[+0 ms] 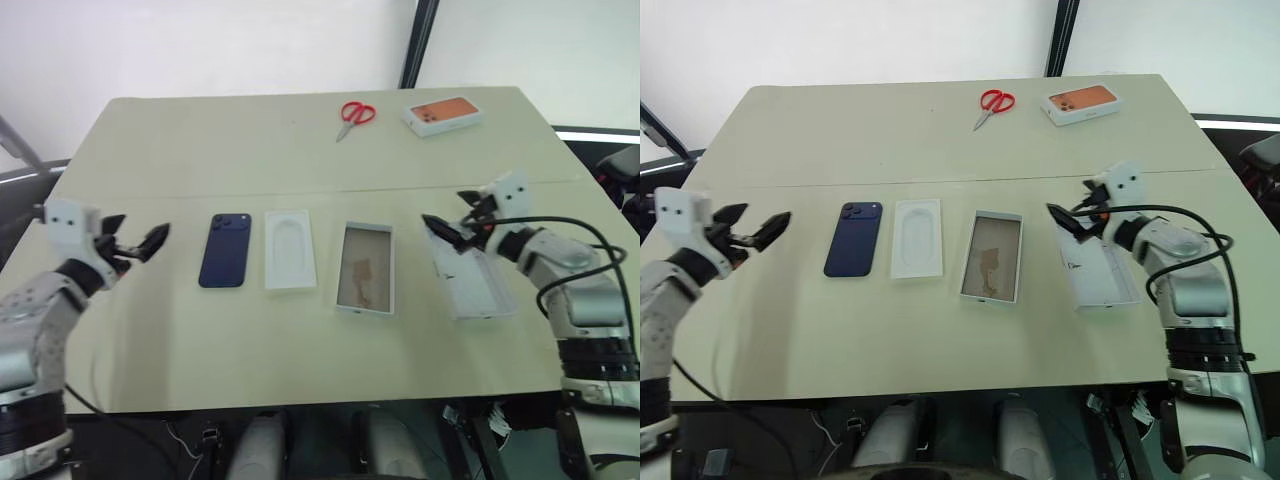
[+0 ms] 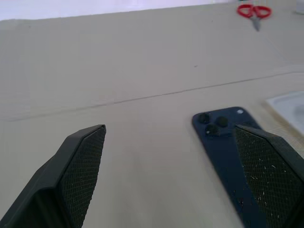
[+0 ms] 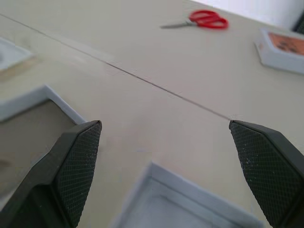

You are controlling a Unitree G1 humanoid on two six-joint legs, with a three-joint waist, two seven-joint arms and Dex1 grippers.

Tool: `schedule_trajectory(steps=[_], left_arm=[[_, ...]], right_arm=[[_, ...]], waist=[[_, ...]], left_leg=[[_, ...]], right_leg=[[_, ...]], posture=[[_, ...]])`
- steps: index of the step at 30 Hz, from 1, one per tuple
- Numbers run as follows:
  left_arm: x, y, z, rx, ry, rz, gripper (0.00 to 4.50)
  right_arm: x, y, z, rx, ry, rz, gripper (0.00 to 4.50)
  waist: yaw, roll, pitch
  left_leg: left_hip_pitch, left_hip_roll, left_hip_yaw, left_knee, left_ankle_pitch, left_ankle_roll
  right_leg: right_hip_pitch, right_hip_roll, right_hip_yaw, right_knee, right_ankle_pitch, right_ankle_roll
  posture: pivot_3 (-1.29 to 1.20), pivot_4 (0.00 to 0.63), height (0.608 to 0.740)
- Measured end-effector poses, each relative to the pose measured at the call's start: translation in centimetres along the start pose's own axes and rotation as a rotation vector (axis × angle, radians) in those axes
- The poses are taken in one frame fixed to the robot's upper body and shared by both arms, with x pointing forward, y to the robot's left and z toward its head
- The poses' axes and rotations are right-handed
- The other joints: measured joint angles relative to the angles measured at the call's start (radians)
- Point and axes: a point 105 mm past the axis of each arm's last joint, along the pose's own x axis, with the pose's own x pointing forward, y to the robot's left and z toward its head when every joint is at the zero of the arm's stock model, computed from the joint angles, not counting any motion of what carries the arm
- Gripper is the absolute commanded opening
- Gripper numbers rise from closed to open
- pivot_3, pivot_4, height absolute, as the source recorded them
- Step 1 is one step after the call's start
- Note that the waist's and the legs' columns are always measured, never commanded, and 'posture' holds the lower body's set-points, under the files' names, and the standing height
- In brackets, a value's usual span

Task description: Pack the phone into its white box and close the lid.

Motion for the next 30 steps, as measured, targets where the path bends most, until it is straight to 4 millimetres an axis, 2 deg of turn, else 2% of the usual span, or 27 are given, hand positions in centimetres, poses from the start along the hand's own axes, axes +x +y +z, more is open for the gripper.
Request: schedule_trajectory(steps=[3,7,10,15,19,25,30], left_arm=[[0.9,-3.0,-0.2,-0.046,0.013,-0.083,4.44],[1.5,-5.9,0.4,-0.1,0.034,-0.175,4.44],[2.5,-7.4,0.2,-0.187,0.085,-0.169,4.44],[3.6,-10.2,-1.5,-0.253,0.274,-0.171,4.44],[4.6,-14.3,-1.5,-0.369,0.371,-0.277,4.44],[4.8,-15.1,-2.8,-0.44,0.5,-0.23,4.44],[5.0,-14.2,-3.2,-0.425,0.517,-0.157,4.44]], right_arm=[[0.9,2.2,1.0,-0.021,-0.028,0.067,4.5],[1.5,4.5,2.0,-0.048,-0.053,0.137,4.5],[1.4,5.3,2.5,-0.061,-0.071,0.154,4.5],[1.3,6.0,1.7,-0.043,-0.047,0.162,4.5],[1.3,6.4,1.7,-0.048,-0.044,0.172,4.5],[1.1,6.2,1.5,-0.048,-0.03,0.166,4.5],[1.0,6.2,1.3,-0.047,-0.021,0.165,4.5]], waist=[[0.0,0.0,0.0],[0.0,0.0,0.0],[0.004,0.0,0.0],[0.0,-0.001,0.0],[0.002,-0.001,0.0],[-0.001,-0.001,0.0],[0.002,-0.001,0.0]], left_leg=[[0.0,0.0,0.0,0.0,0.0,0.0],[0.0,0.0,0.0,0.0,0.0,0.0],[0.0,-0.001,-0.001,0.002,0.0,0.0],[0.0,-0.001,-0.002,0.003,0.0,0.0],[0.0,-0.001,-0.002,0.005,0.0,0.0],[0.0,-0.002,-0.002,0.005,0.001,-0.002],[0.0,-0.002,-0.001,0.005,0.002,-0.003]], right_leg=[[0.0,0.0,0.0,0.0,0.0,0.0],[0.0,0.0,0.0,0.0,0.0,0.0],[0.001,0.0,-0.001,0.0,0.0,0.0],[0.001,0.001,-0.001,0.001,0.0,0.0],[0.002,0.001,-0.001,0.001,0.0,0.0],[0.002,0.003,-0.001,0.001,0.0,0.0],[0.002,0.003,-0.001,0.001,0.0,0.0]], posture=[[0.0,0.15,0.74],[0.0,0.15,0.74],[0.0,0.15,0.74],[0.0,0.15,0.74],[0.0,0.15,0.74],[0.0,0.15,0.74],[0.0,0.15,0.74]])
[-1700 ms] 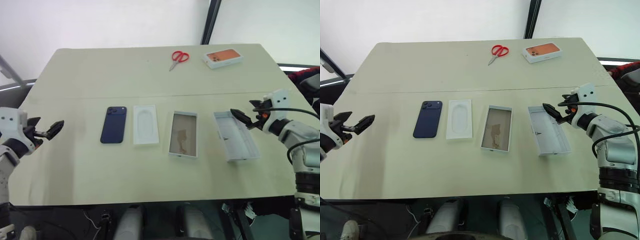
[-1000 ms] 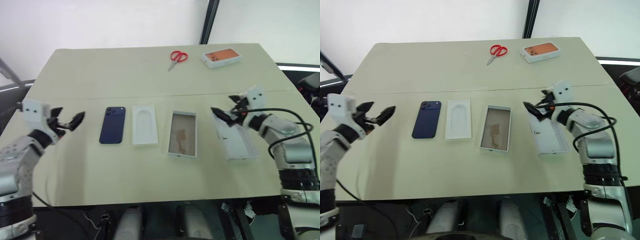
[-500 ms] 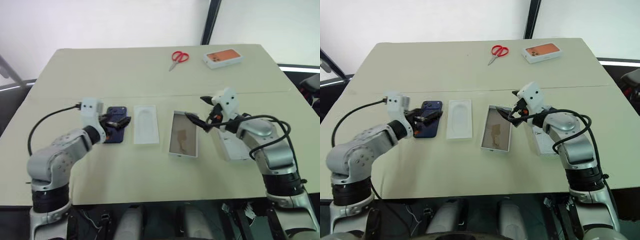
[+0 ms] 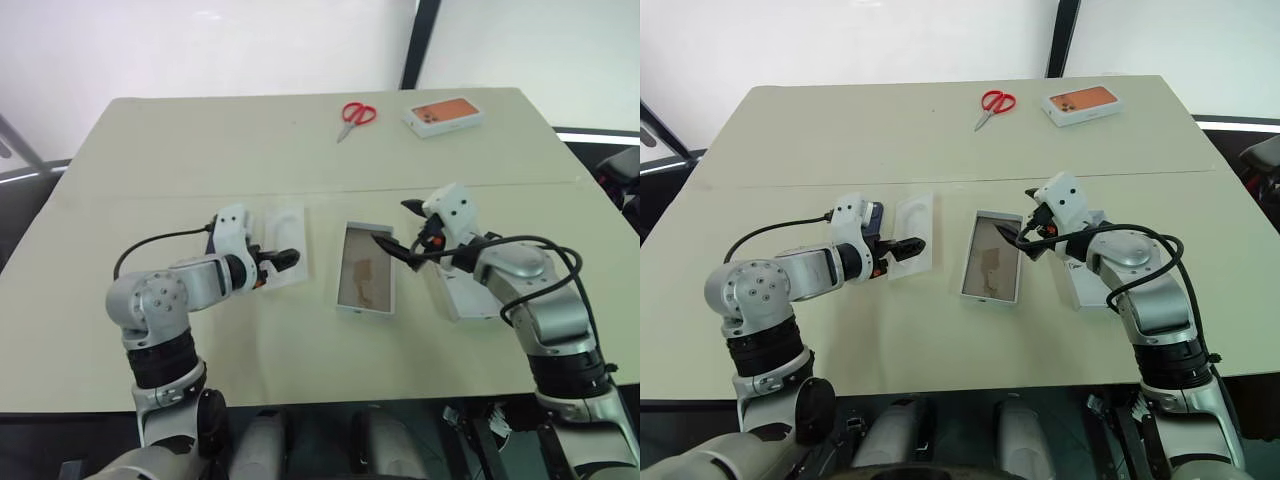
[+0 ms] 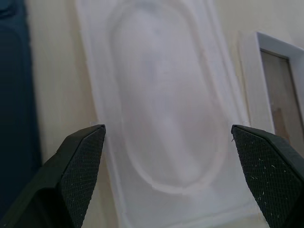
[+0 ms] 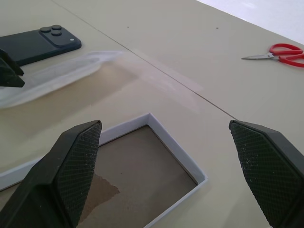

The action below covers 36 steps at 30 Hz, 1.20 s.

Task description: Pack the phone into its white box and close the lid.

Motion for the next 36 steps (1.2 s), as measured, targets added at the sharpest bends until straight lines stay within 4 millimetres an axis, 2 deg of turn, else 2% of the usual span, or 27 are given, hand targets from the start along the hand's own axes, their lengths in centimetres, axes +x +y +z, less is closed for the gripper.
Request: schedule_trajectory(steps=[5,13,19,23,27,32,36], left_arm=[[-0.2,-0.7,1.2,0.009,-0.05,-0.013,4.44],[-0.2,-0.7,1.6,0.002,-0.066,0.013,4.44],[0.1,0.1,1.3,0.002,-0.043,0.075,4.44],[0.8,0.0,0.8,-0.007,-0.011,0.076,4.44],[1.4,-0.3,0.2,-0.021,0.024,0.062,4.44],[1.6,-0.4,0.2,-0.025,0.03,0.059,4.44],[1.8,-0.1,0.0,-0.04,0.045,0.064,2.58]], right_arm=[[-0.1,0.2,-0.1,-0.002,0.002,0.008,4.5],[-0.1,0.3,0.0,-0.004,0.005,0.018,4.5],[-0.2,0.4,-0.1,-0.006,0.01,0.026,4.5],[-0.3,0.7,0.1,-0.014,0.007,0.037,4.5],[-0.8,1.5,0.3,-0.022,0.013,0.086,4.5],[-2.4,4.5,0.4,-0.014,0.023,0.265,4.5],[-3.0,5.6,0.7,-0.028,0.028,0.331,4.5]], waist=[[0.001,0.0,0.0],[0.001,0.0,0.0],[0.001,0.0,0.0],[0.002,0.0,0.0],[0.002,0.0,0.0],[0.003,0.0,0.0],[0.003,0.0,0.0]], left_leg=[[0.0,0.0,0.0,0.0,0.0,-0.001],[0.0,-0.001,0.0,0.0,0.0,-0.001],[0.0,-0.001,0.0,0.0,0.0,-0.001],[0.0,-0.001,0.0,0.0,0.0,-0.001],[0.0,-0.001,0.0,0.0,0.0,0.0],[0.0,-0.001,0.0,0.001,-0.001,0.002],[0.001,-0.001,-0.001,0.001,-0.001,0.003]], right_leg=[[0.0,-0.001,0.0,-0.001,0.0,0.0],[0.0,-0.001,0.0,-0.001,0.0,0.0],[0.0,-0.001,0.0,0.0,0.0,0.0],[0.0,-0.001,0.0,-0.001,0.0,0.0],[0.0,-0.001,0.0,-0.001,0.0,0.0],[0.002,-0.001,0.0,-0.001,0.0,0.0],[0.002,-0.001,-0.001,-0.001,0.0,0.0]], posture=[[0.0,0.15,0.74],[0.0,0.15,0.74],[0.0,0.15,0.74],[0.0,0.15,0.74],[0.0,0.15,0.74],[0.0,0.15,0.74],[0.0,0.15,0.74]])
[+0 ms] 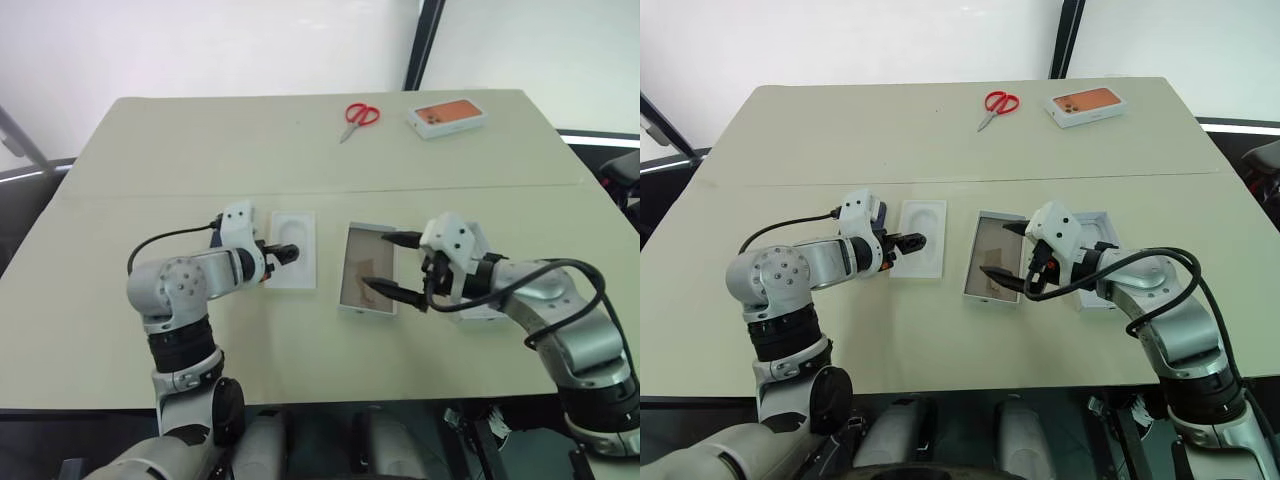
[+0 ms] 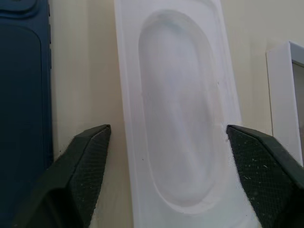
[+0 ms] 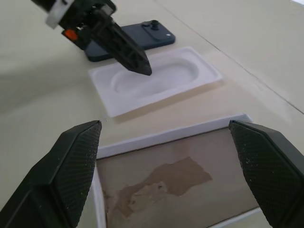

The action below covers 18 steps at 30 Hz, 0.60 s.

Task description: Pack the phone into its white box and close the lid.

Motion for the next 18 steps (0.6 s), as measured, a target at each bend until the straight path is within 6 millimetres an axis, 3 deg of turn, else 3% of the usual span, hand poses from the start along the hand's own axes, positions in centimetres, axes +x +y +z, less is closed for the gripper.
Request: schedule_trajectory(steps=[5,11,18], left_arm=[[0.3,0.2,-0.3,-0.018,0.016,0.008,0.03],[-0.1,0.0,1.1,-0.049,-0.042,-0.01,0.03],[-2.0,0.2,4.8,-0.286,-0.23,-0.146,0.03]], right_arm=[[0.1,0.3,-0.2,0.005,0.01,0.015,4.5],[0.0,0.2,-0.3,-0.003,0.021,0.009,4.5],[-0.4,-0.4,-0.6,-0.021,0.05,-0.013,4.5]], waist=[[0.0,0.0,0.0],[-0.002,0.0,0.0],[0.0,-0.002,0.001]], left_leg=[[0.0,0.0,0.0,0.0,0.0,-0.001],[0.0,0.0,0.0,0.0,0.001,-0.001],[-0.001,0.0,0.0,0.001,0.001,-0.001]], right_leg=[[0.0,0.0,0.0,0.0,0.0,0.0],[0.0,0.0,0.0,0.0,0.0,0.0],[0.0,0.0,-0.001,-0.001,0.0,0.0]], posture=[[0.0,0.15,0.74],[0.0,0.15,0.74],[0.0,0.15,0.74]])
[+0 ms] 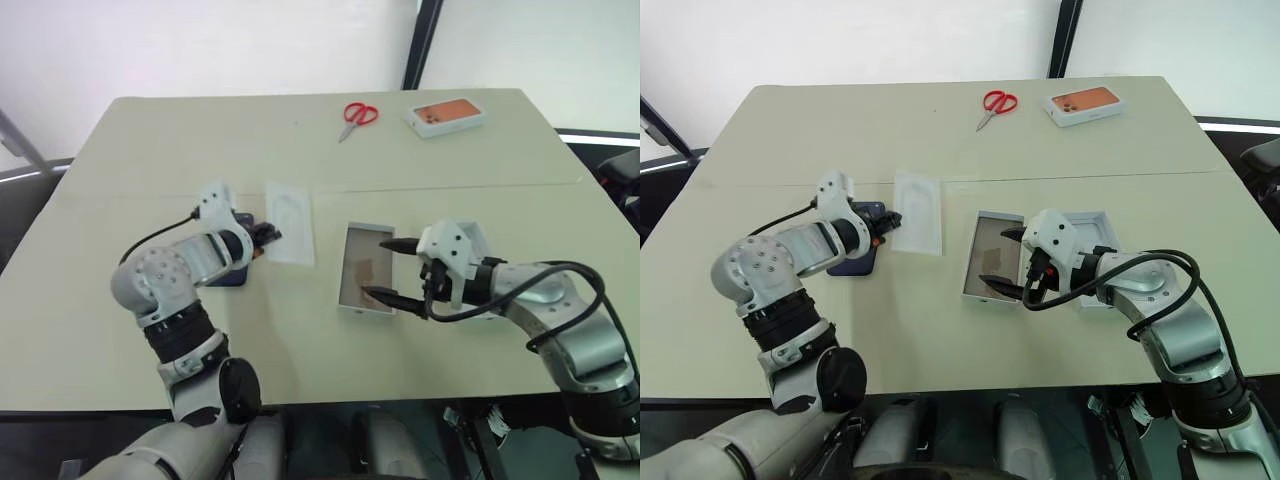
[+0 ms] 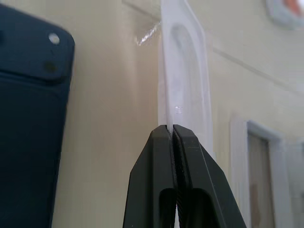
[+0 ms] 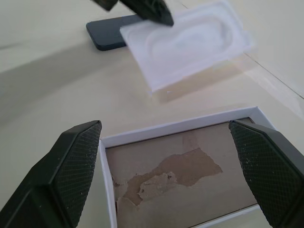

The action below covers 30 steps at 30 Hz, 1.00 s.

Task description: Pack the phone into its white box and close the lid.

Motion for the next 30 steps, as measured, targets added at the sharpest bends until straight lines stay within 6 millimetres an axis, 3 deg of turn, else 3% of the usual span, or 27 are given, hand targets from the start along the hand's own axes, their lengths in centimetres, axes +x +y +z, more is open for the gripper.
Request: schedule_trajectory(steps=[4,10,13,21,30], left_arm=[[-0.4,-1.1,0.1,-0.05,-0.012,-0.113,0.03],[0.5,-4.3,-3.6,0.003,0.119,-0.255,0.03],[0.8,-5.4,-4.3,0.047,0.153,-0.264,0.03],[1.9,-4.9,-7.4,0.109,0.279,-0.162,0.03],[2.1,-5.8,-8.6,0.139,0.332,-0.18,0.03]], right_arm=[[-0.9,-1.3,-0.4,-0.014,0.029,-0.044,4.5],[-3.1,-3.6,-0.9,-0.04,0.077,-0.132,4.5],[-4.0,-3.8,-1.4,-0.039,0.1,-0.144,4.5],[-4.9,-3.9,-1.8,-0.042,0.121,-0.157,4.5],[-4.9,-3.9,-1.9,-0.038,0.122,-0.165,4.5]], waist=[[0.002,-0.001,0.001],[0.004,-0.002,0.001],[0.004,-0.002,0.001],[0.002,-0.002,0.001],[0.004,-0.002,0.001]], left_leg=[[0.0,0.0,0.0,0.0,0.0,0.0],[0.0,0.001,0.0,0.001,0.0,-0.001],[0.0,0.001,0.0,0.001,0.0,0.0],[0.0,0.0,0.0,0.001,0.0,0.0],[0.0,0.0,0.0,0.001,0.0,-0.001]], right_leg=[[0.0,0.0,0.0,0.0,0.0,0.0],[0.0,-0.001,0.0,0.0,0.0,0.0],[0.0,-0.001,0.0,0.0,0.0,0.0],[0.001,0.0,0.001,0.0,0.0,0.0],[0.001,0.0,0.001,0.0,0.0,0.0]], posture=[[0.0,0.15,0.74],[0.0,0.15,0.74],[0.0,0.15,0.74],[0.0,0.15,0.74],[0.0,0.15,0.74]])
